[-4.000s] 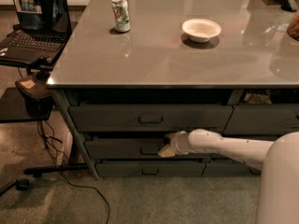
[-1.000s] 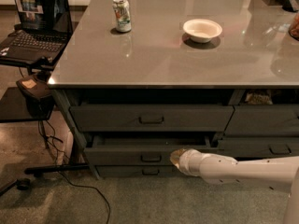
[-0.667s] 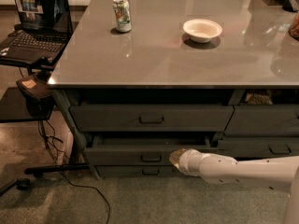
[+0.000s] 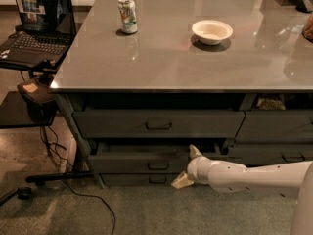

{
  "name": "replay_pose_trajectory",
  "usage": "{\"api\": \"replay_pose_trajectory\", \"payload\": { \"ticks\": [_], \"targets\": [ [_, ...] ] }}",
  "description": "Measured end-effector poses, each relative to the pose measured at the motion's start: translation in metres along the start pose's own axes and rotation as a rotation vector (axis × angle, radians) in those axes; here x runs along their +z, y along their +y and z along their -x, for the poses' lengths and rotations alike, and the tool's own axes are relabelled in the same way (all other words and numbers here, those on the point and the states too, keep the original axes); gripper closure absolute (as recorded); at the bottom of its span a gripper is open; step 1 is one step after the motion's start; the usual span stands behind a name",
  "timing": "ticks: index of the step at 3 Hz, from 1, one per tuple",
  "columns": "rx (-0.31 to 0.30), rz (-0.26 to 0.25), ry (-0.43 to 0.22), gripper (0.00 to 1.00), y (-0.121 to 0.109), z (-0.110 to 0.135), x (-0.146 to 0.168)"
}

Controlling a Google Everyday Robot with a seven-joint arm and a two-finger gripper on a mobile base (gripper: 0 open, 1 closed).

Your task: Open middle drawer

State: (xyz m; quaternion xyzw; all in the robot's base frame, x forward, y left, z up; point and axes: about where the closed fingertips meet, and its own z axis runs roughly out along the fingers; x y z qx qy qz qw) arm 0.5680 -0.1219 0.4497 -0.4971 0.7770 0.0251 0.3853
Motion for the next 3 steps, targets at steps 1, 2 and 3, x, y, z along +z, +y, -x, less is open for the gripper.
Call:
{"api": "replay_pose_trajectory", "payload": {
  "ticks": [1, 2, 3],
  "targets": [
    [-0.051, -0.054, 0.043, 0.00, -0.012, -0.010, 0.001],
    [-0.057, -0.086, 0.052, 0.00, -0.024, -0.013, 0.002],
    [-0.073, -0.089, 0.060, 0.00, -0.018, -0.013, 0.009]
  ]
}}
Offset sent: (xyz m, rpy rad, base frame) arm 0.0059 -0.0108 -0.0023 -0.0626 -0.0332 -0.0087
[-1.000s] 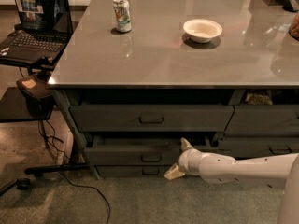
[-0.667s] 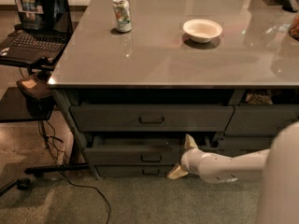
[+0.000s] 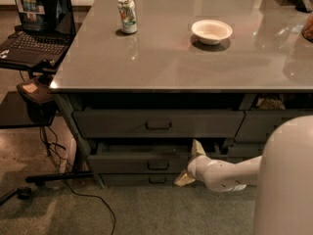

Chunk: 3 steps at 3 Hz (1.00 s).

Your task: Open middle drawer

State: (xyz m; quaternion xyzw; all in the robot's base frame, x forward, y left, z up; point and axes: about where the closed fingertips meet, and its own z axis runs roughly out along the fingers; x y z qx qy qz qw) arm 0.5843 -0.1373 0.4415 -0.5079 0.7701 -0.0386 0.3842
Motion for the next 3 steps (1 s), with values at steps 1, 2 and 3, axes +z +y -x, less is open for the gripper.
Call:
{"api": "replay_pose_trajectory", "payload": {
  "ticks": [1, 2, 3],
  "targets": [
    [-0.065, 0.000, 0.048, 0.00, 0.030, -0.008, 0.023],
    [-0.084, -0.061, 0.023, 0.00, 0.020, 0.017, 0.035],
    [-0.083, -0.061, 0.023, 0.00, 0.020, 0.017, 0.035]
  ]
}}
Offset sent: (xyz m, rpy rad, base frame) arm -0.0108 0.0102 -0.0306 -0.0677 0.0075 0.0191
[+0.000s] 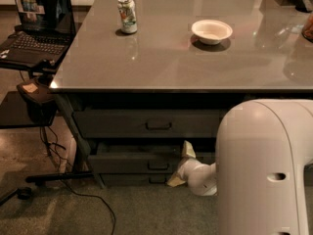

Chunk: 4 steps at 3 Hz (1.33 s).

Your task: Open middle drawer

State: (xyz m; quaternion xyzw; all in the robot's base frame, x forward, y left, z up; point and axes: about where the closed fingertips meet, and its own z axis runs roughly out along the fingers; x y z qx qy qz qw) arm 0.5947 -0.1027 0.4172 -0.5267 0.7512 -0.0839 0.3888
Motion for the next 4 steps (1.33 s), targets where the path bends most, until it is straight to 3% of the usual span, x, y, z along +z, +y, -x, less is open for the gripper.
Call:
{"api": "replay_pose_trajectory", "payload": {
  "ticks": [1, 2, 4],
  "targets": [
    [-0.042, -0.061, 0.019, 0.00, -0.0126, 0.0013, 0.0367],
    [-0.042, -0.061, 0.019, 0.00, -0.0126, 0.0013, 0.0367],
    [-0.042, -0.061, 0.019, 0.42, -0.0126, 0.0013, 0.0367]
  ]
}}
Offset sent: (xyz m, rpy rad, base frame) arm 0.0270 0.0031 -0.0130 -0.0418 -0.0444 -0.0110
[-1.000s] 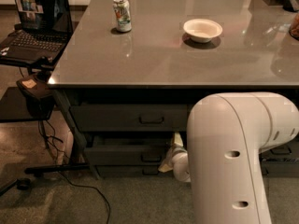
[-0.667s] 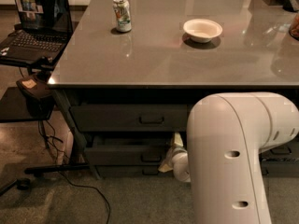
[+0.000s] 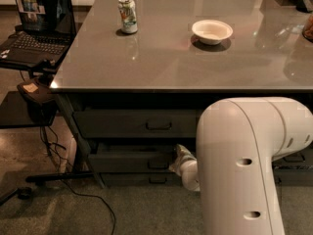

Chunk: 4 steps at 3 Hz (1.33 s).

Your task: Open middle drawer

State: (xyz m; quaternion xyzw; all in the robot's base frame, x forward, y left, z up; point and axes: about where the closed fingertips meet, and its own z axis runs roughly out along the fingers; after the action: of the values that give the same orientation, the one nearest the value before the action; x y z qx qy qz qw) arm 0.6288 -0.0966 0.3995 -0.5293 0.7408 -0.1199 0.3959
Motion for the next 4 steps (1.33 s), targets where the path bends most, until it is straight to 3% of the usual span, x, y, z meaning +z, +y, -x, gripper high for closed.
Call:
{"api": "replay_pose_trajectory", "payload": {
  "ticks": [2, 3, 4],
  "targets": [
    [-0.003, -0.006, 0.008, 0.89, 0.006, 0.001, -0.005],
    [-0.019, -0.013, -0.007, 1.00, 0.008, 0.012, -0.010],
    [-0.019, -0.013, -0.007, 1.00, 0.006, 0.007, -0.012]
  ]
}}
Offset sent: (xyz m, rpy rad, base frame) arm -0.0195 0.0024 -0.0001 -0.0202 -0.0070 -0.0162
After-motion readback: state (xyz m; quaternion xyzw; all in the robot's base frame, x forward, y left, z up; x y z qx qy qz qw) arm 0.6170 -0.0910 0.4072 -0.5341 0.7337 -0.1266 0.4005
